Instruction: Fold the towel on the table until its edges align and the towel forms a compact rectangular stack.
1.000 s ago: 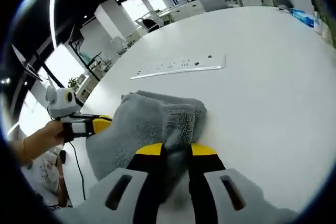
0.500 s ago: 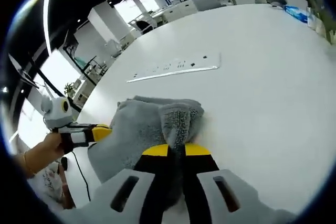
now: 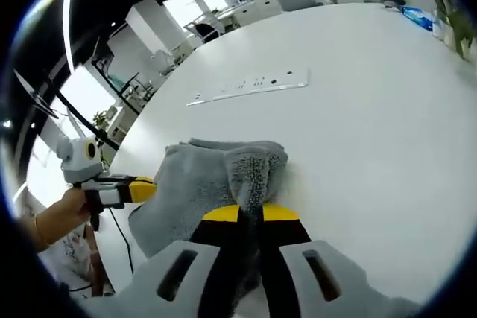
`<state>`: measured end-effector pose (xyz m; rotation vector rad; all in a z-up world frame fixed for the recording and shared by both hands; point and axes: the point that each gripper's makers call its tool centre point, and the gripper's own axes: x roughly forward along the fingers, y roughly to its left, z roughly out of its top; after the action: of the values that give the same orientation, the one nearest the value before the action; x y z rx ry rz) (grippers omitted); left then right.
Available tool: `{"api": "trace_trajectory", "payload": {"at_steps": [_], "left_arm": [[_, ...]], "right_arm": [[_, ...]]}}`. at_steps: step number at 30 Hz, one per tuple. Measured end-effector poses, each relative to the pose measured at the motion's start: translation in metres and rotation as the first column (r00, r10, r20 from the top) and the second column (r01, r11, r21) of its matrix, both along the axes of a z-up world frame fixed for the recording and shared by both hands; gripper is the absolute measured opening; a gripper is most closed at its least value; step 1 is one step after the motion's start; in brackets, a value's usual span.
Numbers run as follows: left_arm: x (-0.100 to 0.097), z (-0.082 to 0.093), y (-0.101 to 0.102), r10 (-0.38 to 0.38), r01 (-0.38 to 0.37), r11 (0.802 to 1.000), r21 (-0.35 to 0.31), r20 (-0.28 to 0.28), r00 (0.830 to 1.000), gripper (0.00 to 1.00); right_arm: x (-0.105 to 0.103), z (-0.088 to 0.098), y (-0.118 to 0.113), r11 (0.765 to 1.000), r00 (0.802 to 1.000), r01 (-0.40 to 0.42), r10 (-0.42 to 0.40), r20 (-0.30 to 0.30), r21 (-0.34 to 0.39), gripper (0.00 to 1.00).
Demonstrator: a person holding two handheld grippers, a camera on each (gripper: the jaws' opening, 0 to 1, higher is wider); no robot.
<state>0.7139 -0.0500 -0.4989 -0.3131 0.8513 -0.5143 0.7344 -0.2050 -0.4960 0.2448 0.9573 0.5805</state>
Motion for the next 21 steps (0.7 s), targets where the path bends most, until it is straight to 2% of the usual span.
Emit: {"api": "trace_trajectory", "payload": {"at_steps": [1,6,8,10,14,15,21], "left_arm": [[-0.014,0.002,-0.005,0.000,0.000,1.000,0.000,-0.003,1.000,0.04],[-0.036,0.004,-0.012,0.003,-0.003,1.000,0.001,-0.013,1.000,0.04],[-0.048,0.004,-0.015,0.004,-0.004,1.000,0.000,-0.017,1.000,0.04],[-0.045,0.002,-0.012,0.004,-0.004,1.000,0.000,-0.021,1.000,0.04],[-0.061,0.001,-0.017,0.002,-0.002,1.000,0.002,-0.027,1.000,0.04],[-0.071,0.002,-0.021,0.002,-0.002,1.000,0.004,-0.027,1.000,0.04],[-0.071,-0.001,-0.019,0.011,-0.011,1.000,0.014,-0.026,1.000,0.05]], "right_arm": [[-0.006,0.000,-0.002,1.000,1.000,-0.002,0.002,0.000,-0.001,0.05],[-0.036,0.001,-0.007,1.000,1.000,-0.007,0.007,-0.010,-0.003,0.05],[-0.039,0.001,-0.008,1.000,1.000,-0.006,0.006,-0.014,-0.001,0.05],[-0.051,0.001,-0.012,1.000,1.000,-0.003,0.003,-0.017,0.000,0.05],[-0.067,0.000,-0.017,1.000,1.000,0.011,-0.011,-0.023,0.009,0.05],[-0.069,0.000,-0.018,1.000,1.000,0.014,-0.014,-0.022,0.011,0.05],[-0.067,-0.003,-0.018,0.999,0.999,0.031,-0.031,-0.010,0.023,0.06]]}}
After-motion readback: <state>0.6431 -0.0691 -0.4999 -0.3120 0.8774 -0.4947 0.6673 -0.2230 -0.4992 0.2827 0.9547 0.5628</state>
